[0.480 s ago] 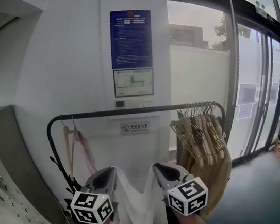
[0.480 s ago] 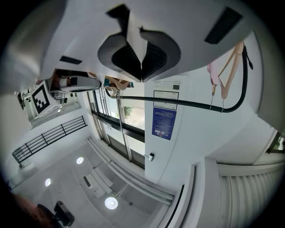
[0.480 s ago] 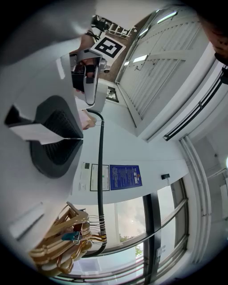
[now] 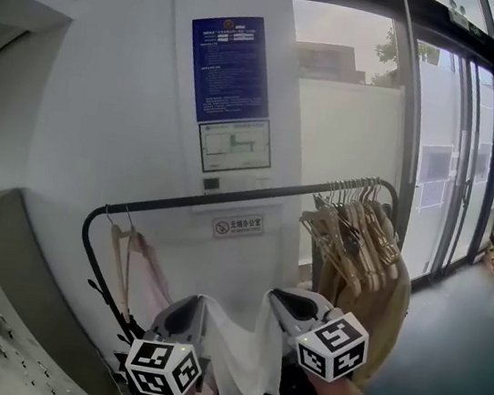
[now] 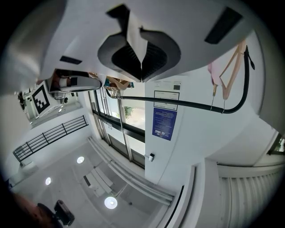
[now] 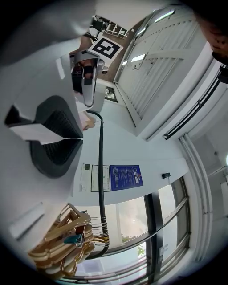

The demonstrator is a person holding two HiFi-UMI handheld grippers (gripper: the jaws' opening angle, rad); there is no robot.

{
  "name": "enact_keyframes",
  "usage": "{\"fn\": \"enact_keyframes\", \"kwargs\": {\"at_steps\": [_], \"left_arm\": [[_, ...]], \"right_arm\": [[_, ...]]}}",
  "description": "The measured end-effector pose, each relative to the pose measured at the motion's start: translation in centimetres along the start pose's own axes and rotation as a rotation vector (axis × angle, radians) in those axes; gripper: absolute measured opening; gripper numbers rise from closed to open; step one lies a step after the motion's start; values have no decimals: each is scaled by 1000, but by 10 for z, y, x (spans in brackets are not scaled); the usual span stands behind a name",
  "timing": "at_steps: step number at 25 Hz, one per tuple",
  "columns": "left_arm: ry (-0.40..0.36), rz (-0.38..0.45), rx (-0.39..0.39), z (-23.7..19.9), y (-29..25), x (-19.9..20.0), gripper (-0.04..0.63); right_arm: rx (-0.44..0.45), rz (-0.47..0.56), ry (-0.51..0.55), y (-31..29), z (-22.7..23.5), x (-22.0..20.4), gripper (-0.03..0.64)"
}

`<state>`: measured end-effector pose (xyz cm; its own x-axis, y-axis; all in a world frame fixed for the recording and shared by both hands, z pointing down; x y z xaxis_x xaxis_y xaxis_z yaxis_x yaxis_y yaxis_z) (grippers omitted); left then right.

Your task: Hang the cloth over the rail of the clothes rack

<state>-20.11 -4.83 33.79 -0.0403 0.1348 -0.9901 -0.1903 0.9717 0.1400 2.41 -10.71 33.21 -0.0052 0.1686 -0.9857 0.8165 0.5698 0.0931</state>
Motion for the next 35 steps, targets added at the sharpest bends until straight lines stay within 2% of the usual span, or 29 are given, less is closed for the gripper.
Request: {"fn": "enact_keyframes", "kwargs": {"at_steps": [7, 11, 16, 20, 27, 31, 35], "left_arm": [[-19, -5, -15, -19, 0, 7, 12], [26, 22, -60, -28, -6, 22, 12], [-11, 81, -136, -32, -25, 76, 12], [-78, 145, -150, -43, -56, 136, 12], [-227, 264, -78, -76, -126, 254, 12], [-178, 259, -43, -106, -179, 314, 12], [-228, 280, 119, -143, -227, 352, 12]], "right_arm": [[-15, 24, -16, -3, 3, 1, 14], [-27, 19, -2, -8, 9, 11, 14], [-49, 53, 77, -20, 23, 59, 14], [-72, 92, 155, -43, 55, 113, 14], [-61, 163, 289, -97, 147, 230, 14], [-63, 217, 359, -131, 214, 300, 14], [-89, 225, 377, -175, 288, 340, 14]]}}
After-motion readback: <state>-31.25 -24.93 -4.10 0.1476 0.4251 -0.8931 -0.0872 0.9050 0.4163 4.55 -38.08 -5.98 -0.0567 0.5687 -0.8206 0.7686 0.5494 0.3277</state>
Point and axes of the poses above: the fingertips, and each gripper's own axes: y backward along the fingers, z to its right, x out of its top, the point moved 9 cm from there along y, backward along the fingers, and after that the axes turned 3 degrees about x, right-handed, at the moved point
